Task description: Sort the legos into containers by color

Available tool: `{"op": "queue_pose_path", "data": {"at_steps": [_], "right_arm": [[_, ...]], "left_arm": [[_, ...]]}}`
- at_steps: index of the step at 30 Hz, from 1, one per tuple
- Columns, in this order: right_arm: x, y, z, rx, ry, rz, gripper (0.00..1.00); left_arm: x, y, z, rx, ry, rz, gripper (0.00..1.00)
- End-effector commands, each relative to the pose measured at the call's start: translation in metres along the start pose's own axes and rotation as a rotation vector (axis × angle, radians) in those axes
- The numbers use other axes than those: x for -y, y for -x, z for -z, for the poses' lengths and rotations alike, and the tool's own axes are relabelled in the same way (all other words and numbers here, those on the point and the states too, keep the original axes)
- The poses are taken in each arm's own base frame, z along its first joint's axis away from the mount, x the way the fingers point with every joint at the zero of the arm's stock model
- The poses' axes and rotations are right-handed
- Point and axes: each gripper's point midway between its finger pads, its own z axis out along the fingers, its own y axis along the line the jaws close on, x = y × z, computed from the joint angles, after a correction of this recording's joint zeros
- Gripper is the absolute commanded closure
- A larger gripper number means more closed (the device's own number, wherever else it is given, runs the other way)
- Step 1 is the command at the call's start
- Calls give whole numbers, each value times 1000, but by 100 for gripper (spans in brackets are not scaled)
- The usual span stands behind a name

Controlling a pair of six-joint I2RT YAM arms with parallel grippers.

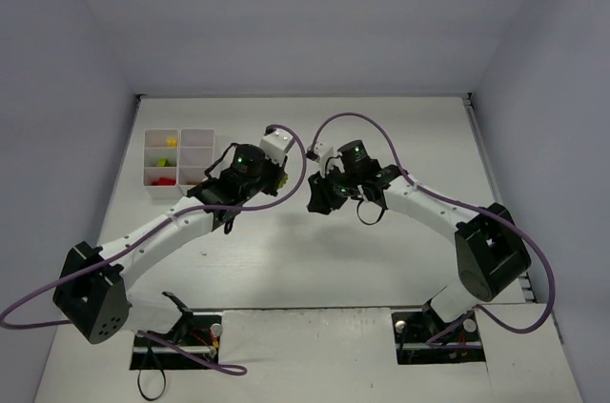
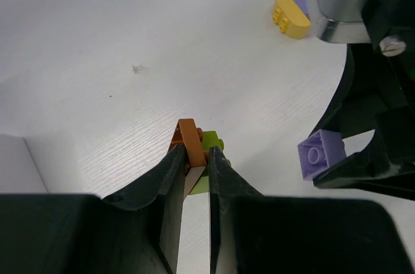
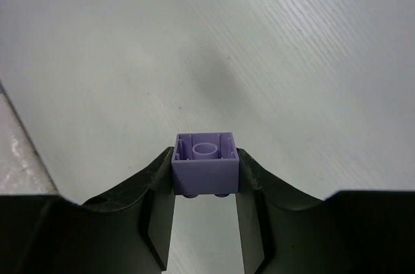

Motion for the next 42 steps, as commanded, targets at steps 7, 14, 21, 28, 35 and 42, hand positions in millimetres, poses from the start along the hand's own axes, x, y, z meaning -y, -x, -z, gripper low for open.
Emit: {"op": "queue_pose_path", "data": {"at_steps": [7,14,21,28,35,42], "right_arm": [[66,-19,3,-58,-427,-63,99],[83,-47,-16,-139,-537,-137,88],[82,-54,-27,-167,-544,-125,64],[71,-32,-17,-103,-513,-106,41],[24,43,20,141,-361,24,39],[-32,92,50,346,-143,122,38]], "left_arm": [[-28,29,25,129,92,169,93],[-23,15,33,95,71,233,94],[-21,15,38,94,63,252,93],[-18,23,39,101,46,259,94],[-10,35,37,117,1,289,93],[2,53,39,147,-68,330,94]]}}
